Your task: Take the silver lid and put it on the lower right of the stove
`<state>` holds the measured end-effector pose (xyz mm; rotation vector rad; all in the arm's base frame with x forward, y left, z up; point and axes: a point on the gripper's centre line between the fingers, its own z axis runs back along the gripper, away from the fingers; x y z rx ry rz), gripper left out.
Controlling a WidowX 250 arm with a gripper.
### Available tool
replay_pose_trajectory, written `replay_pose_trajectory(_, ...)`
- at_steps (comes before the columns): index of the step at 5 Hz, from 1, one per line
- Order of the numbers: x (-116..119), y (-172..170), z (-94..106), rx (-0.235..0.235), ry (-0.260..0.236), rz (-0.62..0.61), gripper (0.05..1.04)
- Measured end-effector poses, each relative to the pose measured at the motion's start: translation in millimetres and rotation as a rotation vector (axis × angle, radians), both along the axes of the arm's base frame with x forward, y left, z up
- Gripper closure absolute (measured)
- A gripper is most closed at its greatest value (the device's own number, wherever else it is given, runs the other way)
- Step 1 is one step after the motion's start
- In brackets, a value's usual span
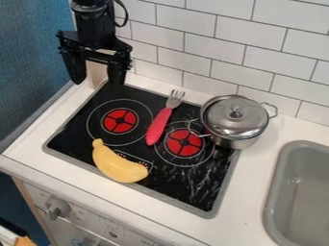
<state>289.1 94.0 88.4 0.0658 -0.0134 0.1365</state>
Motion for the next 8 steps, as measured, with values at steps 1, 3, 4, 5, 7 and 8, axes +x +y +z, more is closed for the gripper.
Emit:
replay_pose_trajectory(1, -1.9, -0.8, -10.3, -0.008, 0.034, 0.002, 0.084)
replay_pose_trajectory(3, 22.3, -66.2, -6.2, 0.034, -0.023, -0.171, 0.084)
replay_pose_trajectory(4, 41.8, -105.7, 6.3, 0.027, -0.098, -0.283, 0.084)
replay_pose_trajectory(5, 65.3, -129.0, -0.1, 0.003, -0.106, -0.349, 0.084)
replay_pose_trajectory(7, 91.2, -169.9, -15.5, -0.039, -0.069, -0.478, 0.084)
replay_pose_trajectory(8, 90.9, -171.4, -18.7, -0.044, -0.061, -0.496, 0.084)
